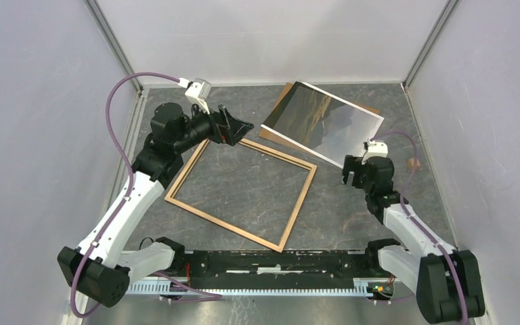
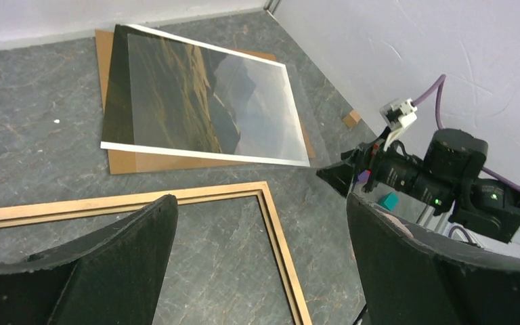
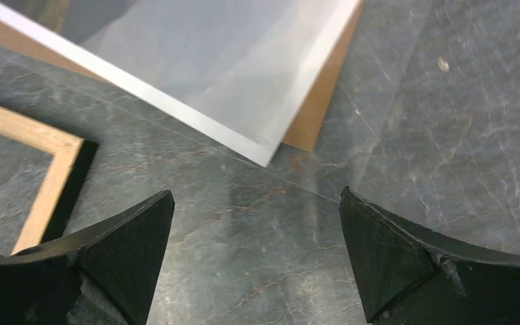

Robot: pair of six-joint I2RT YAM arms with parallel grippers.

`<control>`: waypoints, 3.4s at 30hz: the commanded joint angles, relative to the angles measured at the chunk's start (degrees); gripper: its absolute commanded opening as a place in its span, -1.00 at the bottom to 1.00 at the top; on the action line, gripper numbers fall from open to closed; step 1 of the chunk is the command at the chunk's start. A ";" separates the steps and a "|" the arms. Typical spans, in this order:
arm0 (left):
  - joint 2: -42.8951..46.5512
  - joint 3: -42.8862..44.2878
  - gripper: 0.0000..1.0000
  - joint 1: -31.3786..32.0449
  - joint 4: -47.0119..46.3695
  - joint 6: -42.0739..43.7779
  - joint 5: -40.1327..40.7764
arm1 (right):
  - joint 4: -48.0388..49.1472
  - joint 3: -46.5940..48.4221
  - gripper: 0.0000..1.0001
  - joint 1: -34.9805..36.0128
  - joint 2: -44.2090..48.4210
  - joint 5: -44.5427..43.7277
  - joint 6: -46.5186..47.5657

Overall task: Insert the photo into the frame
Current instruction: Pick up the photo frame item at the center of the board.

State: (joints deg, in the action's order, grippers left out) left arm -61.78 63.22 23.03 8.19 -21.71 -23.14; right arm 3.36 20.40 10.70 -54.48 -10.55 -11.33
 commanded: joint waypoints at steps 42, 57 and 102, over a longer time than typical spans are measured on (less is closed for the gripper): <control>-2.82 1.64 1.00 0.26 -2.73 -8.57 -6.77 | 5.30 16.59 0.87 -33.22 -31.59 33.34 -14.62; -3.63 2.24 1.00 0.23 -0.34 -7.82 -4.25 | 15.22 16.35 0.67 -33.24 -38.11 44.42 -18.97; -73.59 48.41 0.96 18.26 -4.31 -25.64 14.86 | 23.54 15.89 0.48 -37.86 -44.37 44.63 -18.21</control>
State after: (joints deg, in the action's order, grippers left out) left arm -130.93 103.74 41.43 0.91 -42.39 -9.13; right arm 26.41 34.81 -26.68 -97.27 37.10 -31.16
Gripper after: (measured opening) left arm 0.988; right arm 0.739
